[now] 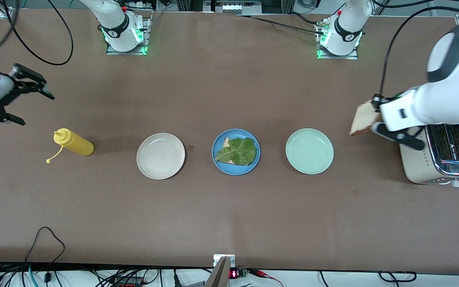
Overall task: Make sandwich in blue plate with both arms
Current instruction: 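Lift the bread from the toaster and carry it over the blue plate, then lower the bread onto the lettuce and open the left gripper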
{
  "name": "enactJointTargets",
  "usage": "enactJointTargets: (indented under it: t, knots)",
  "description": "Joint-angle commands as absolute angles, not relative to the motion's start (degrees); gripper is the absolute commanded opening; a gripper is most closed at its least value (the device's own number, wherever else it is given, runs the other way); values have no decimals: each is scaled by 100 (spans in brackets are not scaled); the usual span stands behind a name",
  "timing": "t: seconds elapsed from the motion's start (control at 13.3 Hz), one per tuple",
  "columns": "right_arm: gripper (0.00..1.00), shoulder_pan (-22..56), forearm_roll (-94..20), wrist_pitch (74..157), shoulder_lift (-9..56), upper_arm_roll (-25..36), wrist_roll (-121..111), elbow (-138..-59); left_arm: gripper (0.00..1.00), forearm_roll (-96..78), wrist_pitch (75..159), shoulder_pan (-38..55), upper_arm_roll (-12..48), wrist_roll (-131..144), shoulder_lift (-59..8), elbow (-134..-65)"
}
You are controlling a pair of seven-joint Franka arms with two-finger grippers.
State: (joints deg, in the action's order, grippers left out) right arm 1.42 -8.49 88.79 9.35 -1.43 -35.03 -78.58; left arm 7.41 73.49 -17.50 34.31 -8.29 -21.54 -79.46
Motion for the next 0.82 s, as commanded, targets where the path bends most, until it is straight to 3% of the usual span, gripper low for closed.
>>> enactJointTargets:
  t: [0.0, 0.22, 0.75]
  knots:
    - [100, 325, -563, 9026, 852, -35, -2168, -8191, 1, -75, 7469, -1626, 3437, -608, -2653, -7805]
    - [100, 308, -178, 8956, 835, -26, -899, -8428, 0, -1427, 8198, -1478, 3445, 331, -3197, -7813]
    - [100, -140, 141, 8798, 563, 185, -844, -8464, 0, -4182, 10429, -713, 3437, 396, -4481, -7840]
